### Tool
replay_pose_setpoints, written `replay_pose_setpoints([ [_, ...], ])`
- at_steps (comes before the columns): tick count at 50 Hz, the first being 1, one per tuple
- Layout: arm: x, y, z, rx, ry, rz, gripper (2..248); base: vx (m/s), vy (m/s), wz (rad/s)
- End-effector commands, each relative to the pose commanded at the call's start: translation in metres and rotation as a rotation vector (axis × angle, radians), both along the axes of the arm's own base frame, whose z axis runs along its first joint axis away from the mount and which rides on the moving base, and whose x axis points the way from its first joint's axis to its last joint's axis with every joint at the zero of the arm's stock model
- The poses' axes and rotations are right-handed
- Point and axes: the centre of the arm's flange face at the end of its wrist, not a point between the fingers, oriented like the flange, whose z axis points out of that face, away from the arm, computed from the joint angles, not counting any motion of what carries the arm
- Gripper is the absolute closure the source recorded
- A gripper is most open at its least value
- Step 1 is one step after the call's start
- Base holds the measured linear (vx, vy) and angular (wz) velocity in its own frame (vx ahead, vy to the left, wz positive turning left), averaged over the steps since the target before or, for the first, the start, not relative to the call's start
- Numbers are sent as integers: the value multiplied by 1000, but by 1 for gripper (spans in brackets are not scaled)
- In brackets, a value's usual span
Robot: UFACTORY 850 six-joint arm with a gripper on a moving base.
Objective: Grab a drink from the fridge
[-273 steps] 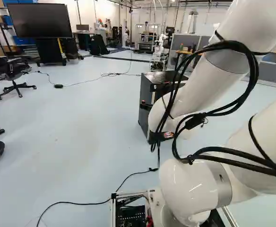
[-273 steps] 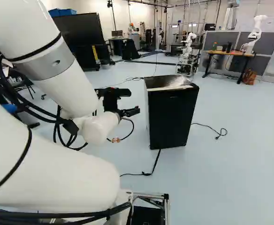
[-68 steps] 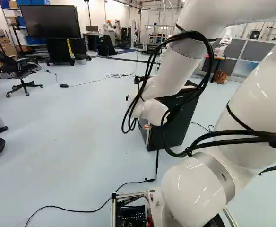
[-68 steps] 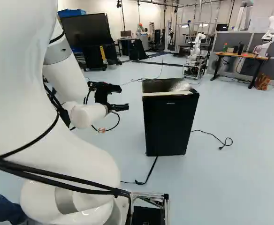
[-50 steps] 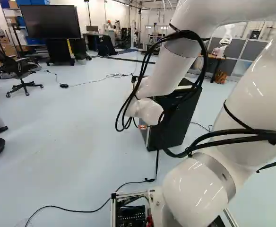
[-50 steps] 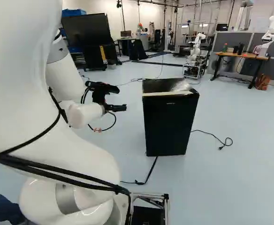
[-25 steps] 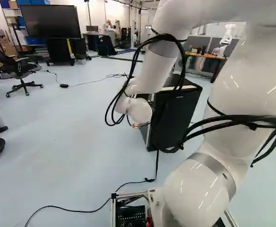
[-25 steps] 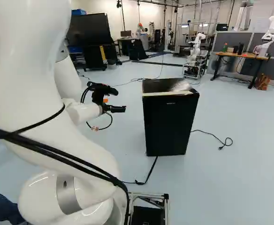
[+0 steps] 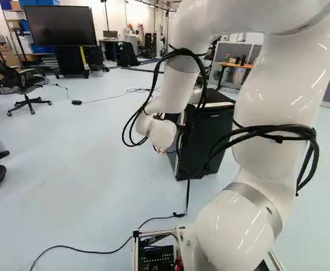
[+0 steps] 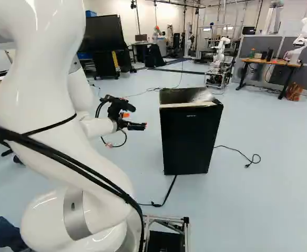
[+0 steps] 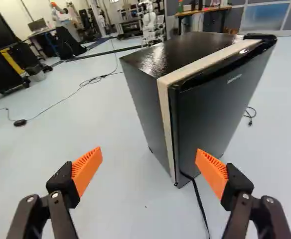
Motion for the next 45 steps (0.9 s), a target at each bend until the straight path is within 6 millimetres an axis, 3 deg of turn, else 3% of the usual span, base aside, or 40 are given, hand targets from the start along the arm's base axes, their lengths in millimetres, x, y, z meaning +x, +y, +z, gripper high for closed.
replay_pose_setpoints([
  [45,52,-7,-49,-79,-23,-260,3,0,0,0],
])
